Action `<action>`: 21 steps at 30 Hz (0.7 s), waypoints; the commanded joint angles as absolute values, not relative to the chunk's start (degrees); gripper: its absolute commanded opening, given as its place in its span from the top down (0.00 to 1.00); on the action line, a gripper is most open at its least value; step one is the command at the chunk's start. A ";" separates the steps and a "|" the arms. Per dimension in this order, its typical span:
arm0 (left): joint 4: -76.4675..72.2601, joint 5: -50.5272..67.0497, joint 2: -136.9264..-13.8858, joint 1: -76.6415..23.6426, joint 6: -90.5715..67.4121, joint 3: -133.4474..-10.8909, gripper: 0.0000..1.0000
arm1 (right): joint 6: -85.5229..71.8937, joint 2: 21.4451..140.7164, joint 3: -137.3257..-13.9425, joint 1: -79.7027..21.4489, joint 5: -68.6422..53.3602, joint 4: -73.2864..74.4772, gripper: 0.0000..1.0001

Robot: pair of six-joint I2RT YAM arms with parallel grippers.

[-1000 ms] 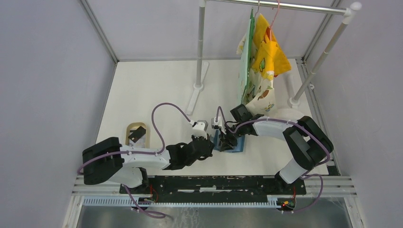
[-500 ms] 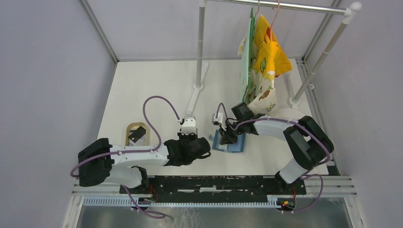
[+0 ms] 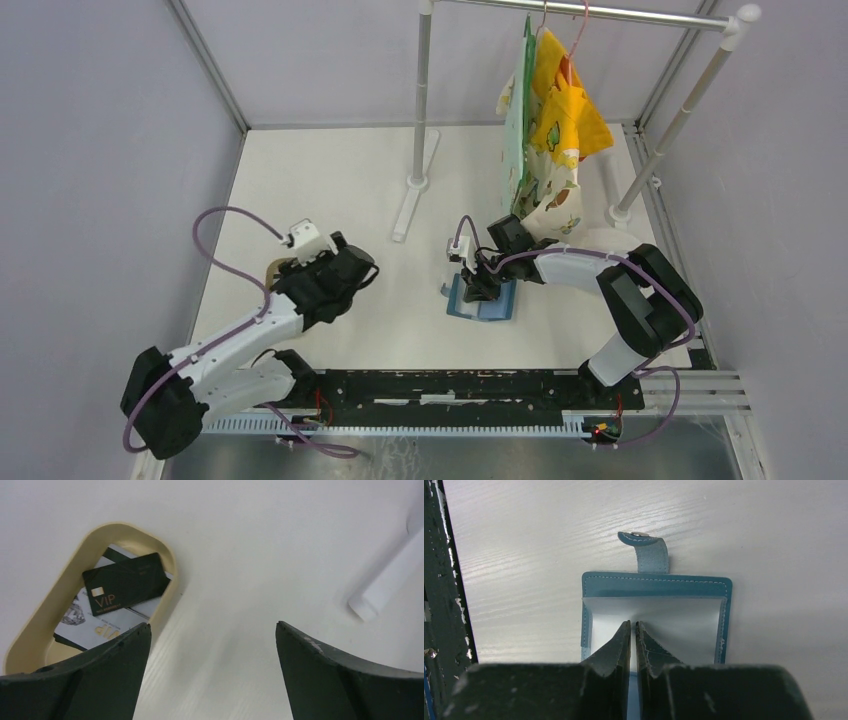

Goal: Put the credit cards into the card holder
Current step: Move the storage box to the center of the board.

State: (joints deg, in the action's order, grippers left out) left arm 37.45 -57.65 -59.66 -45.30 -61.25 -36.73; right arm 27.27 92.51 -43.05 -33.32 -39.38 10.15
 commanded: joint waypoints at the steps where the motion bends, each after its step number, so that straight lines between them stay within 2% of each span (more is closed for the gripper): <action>1: 28.64 -54.97 -53.05 -34.91 -52.19 -32.26 0.00 | 27.59 91.47 -44.03 -33.09 -38.94 9.78 0.87; 8: 21.11 -40.80 -56.42 -18.33 -42.25 -31.58 0.00 | 28.01 91.84 -44.22 -33.13 -38.98 10.25 0.87; 15: 18.72 -30.95 -65.83 -14.38 -43.13 -31.64 0.03 | 28.21 91.34 -44.22 -33.09 -38.93 10.43 0.87; 19: 16.92 -28.01 -66.71 -13.87 -43.72 -30.49 0.12 | 28.30 91.50 -44.30 -33.15 -39.11 10.56 0.87; 21: 15.56 -25.82 -66.75 -13.80 -43.45 -30.37 0.22 | 28.30 91.56 -44.38 -33.13 -39.18 10.57 0.87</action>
